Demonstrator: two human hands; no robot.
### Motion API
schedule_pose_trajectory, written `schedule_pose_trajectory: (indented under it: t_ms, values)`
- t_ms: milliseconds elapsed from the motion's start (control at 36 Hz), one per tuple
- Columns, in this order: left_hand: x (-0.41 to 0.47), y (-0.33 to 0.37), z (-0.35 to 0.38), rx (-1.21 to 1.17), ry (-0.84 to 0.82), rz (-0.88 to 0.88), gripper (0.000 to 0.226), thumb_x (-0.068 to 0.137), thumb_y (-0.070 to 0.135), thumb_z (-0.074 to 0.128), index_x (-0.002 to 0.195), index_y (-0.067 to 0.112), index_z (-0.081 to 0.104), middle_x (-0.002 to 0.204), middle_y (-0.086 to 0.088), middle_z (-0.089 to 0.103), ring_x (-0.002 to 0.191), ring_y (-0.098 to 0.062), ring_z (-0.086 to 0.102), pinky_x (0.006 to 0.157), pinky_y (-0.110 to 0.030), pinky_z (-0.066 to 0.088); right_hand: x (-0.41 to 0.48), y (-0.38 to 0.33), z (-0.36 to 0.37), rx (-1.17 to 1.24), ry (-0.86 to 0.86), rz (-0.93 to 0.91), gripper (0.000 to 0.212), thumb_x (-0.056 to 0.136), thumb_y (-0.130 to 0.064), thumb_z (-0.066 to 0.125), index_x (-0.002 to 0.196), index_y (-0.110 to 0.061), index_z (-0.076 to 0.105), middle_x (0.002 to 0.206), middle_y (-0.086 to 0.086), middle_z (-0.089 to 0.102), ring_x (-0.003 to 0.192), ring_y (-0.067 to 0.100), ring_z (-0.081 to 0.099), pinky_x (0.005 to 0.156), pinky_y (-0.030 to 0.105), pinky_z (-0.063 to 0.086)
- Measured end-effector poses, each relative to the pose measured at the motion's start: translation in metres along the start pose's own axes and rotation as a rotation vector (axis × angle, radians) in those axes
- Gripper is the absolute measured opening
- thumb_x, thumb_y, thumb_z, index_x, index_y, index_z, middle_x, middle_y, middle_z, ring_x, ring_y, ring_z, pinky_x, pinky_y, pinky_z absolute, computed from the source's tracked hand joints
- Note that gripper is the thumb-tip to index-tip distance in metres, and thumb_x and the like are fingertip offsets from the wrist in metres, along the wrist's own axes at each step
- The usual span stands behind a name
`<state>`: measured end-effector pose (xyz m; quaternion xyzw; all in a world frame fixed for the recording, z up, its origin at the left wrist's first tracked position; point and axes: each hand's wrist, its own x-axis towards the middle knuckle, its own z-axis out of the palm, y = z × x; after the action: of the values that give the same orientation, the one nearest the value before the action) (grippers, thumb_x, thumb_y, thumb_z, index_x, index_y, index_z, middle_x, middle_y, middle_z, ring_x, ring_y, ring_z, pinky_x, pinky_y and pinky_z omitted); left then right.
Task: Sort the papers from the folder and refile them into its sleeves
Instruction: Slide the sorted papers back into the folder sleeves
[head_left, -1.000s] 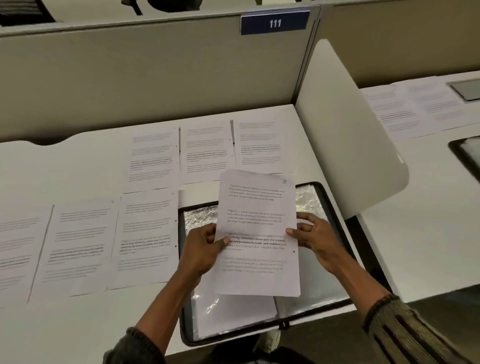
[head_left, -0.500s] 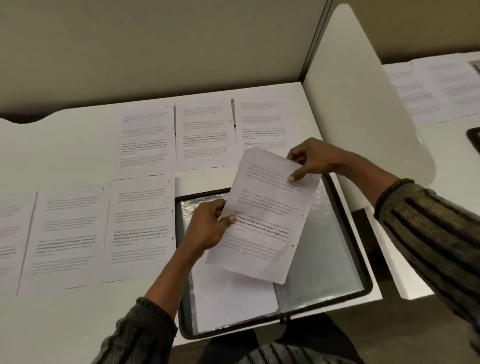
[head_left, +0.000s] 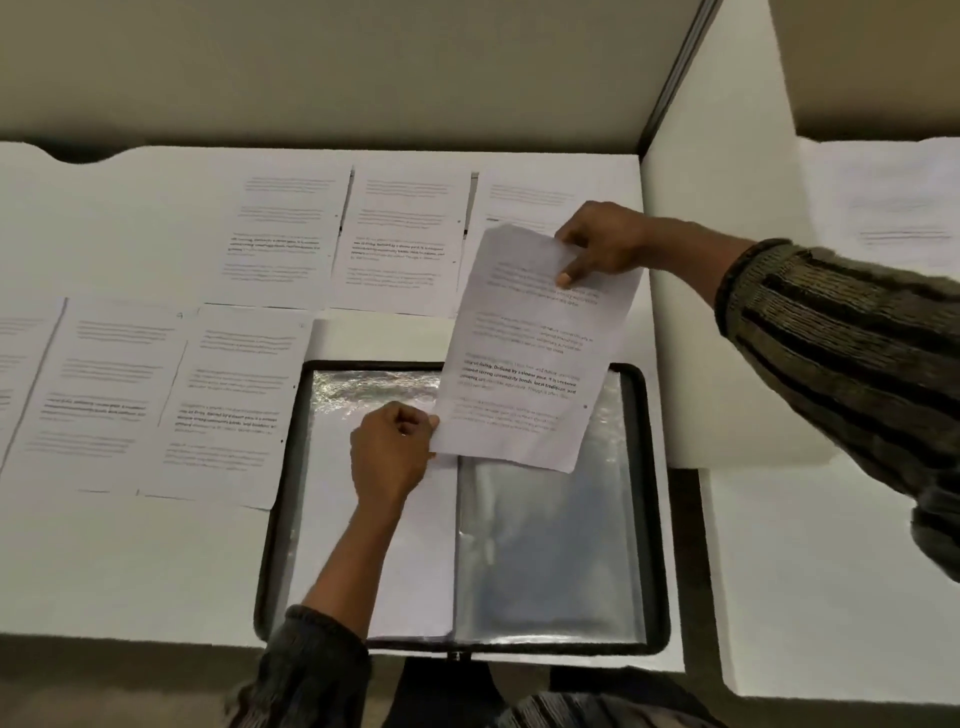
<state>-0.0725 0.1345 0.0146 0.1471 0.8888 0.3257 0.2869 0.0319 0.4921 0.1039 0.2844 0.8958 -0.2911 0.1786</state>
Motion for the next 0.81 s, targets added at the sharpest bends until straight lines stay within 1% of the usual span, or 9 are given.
schedule_pose_trajectory:
  t_ms: [83, 194, 333, 417, 500, 556, 639, 722, 806]
  values:
    - [-0.026, 0.006, 0.025, 0.318, 0.146, -0.112, 0.017, 0.098, 0.04, 0.071, 0.095, 0.022, 0.07, 0.093, -0.002, 0.074, 0.088, -0.028, 0.07, 0.072, -0.035, 0.048, 0.004, 0.013, -0.025, -0.053, 0.024, -0.035, 0.036, 0.082, -0.029, 0.089, 0.065, -0.022, 0.058, 0.066, -0.003, 0.049, 0.063, 0.014, 0.044, 0.058, 0.028, 0.033]
    - [-0.061, 0.02, 0.071, 0.422, 0.131, -0.091, 0.025, 0.102, 0.043, 0.063, 0.098, 0.019, 0.067, 0.094, -0.003, 0.072, 0.091, -0.03, 0.069, 0.07, -0.035, 0.045, 0.013, 0.029, -0.052, -0.115, 0.033, -0.088, 0.05, 0.082, -0.024, 0.089, 0.057, -0.027, 0.046, 0.06, -0.009, 0.043, 0.057, 0.008, 0.04, 0.054, 0.024, 0.03]
    - [-0.085, 0.04, 0.139, 0.457, 0.106, 0.184, 0.029, 0.101, 0.045, 0.062, 0.102, 0.017, 0.066, 0.106, 0.001, 0.063, 0.105, -0.022, 0.057, 0.078, -0.039, 0.053, 0.024, 0.04, -0.076, -0.183, 0.047, -0.115, 0.039, 0.084, -0.026, 0.088, 0.064, -0.024, 0.054, 0.064, -0.008, 0.047, 0.06, 0.009, 0.041, 0.055, 0.027, 0.032]
    - [-0.087, 0.053, 0.172, 0.546, 0.116, 0.273, 0.042, 0.097, 0.052, 0.066, 0.113, 0.013, 0.068, 0.123, -0.005, 0.06, 0.113, -0.025, 0.055, 0.09, -0.039, 0.054, 0.03, 0.041, -0.087, -0.207, 0.07, -0.121, 0.026, 0.083, -0.028, 0.089, 0.082, -0.019, 0.064, 0.067, -0.008, 0.048, 0.063, 0.013, 0.043, 0.057, 0.025, 0.034]
    - [-0.084, 0.07, 0.194, 0.601, 0.11, 0.267, 0.062, 0.096, 0.063, 0.062, 0.128, 0.01, 0.063, 0.142, -0.012, 0.054, 0.127, -0.029, 0.05, 0.1, -0.043, 0.051, 0.036, 0.039, -0.095, -0.222, 0.062, -0.159, 0.022, 0.082, -0.027, 0.089, 0.092, -0.017, 0.072, 0.072, -0.005, 0.057, 0.074, 0.022, 0.05, 0.065, 0.031, 0.036]
    - [-0.081, 0.08, 0.202, 0.619, 0.111, 0.238, 0.073, 0.094, 0.071, 0.056, 0.133, 0.008, 0.058, 0.146, -0.015, 0.051, 0.13, -0.032, 0.048, 0.101, -0.047, 0.05, 0.039, 0.039, -0.101, -0.233, 0.065, -0.185, 0.022, 0.083, -0.027, 0.089, 0.097, -0.017, 0.075, 0.076, -0.001, 0.061, 0.081, 0.026, 0.053, 0.073, 0.03, 0.037]
    - [-0.075, 0.091, 0.208, 0.687, 0.081, 0.159, 0.088, 0.092, 0.082, 0.043, 0.139, 0.007, 0.052, 0.148, -0.019, 0.048, 0.133, -0.037, 0.046, 0.101, -0.053, 0.047, 0.045, 0.041, -0.106, -0.239, 0.073, -0.207, 0.024, 0.083, -0.025, 0.089, 0.098, -0.011, 0.076, 0.084, 0.008, 0.065, 0.084, 0.028, 0.055, 0.073, 0.031, 0.038]
    - [-0.07, 0.096, 0.211, 0.728, 0.064, 0.123, 0.092, 0.091, 0.083, 0.041, 0.141, 0.006, 0.049, 0.15, -0.021, 0.045, 0.134, -0.04, 0.044, 0.101, -0.057, 0.045, 0.049, 0.043, -0.11, -0.241, 0.057, -0.208, 0.017, 0.083, -0.023, 0.089, 0.086, -0.015, 0.074, 0.073, -0.002, 0.059, 0.078, 0.026, 0.051, 0.066, 0.032, 0.037]
    - [-0.069, 0.099, 0.212, 0.702, 0.034, 0.117, 0.083, 0.095, 0.074, 0.046, 0.144, 0.007, 0.047, 0.157, -0.021, 0.039, 0.139, -0.04, 0.039, 0.105, -0.058, 0.043, 0.052, 0.042, -0.113, -0.238, 0.043, -0.195, 0.027, 0.082, -0.024, 0.089, 0.104, -0.012, 0.078, 0.083, 0.006, 0.067, 0.084, 0.029, 0.057, 0.073, 0.032, 0.041]
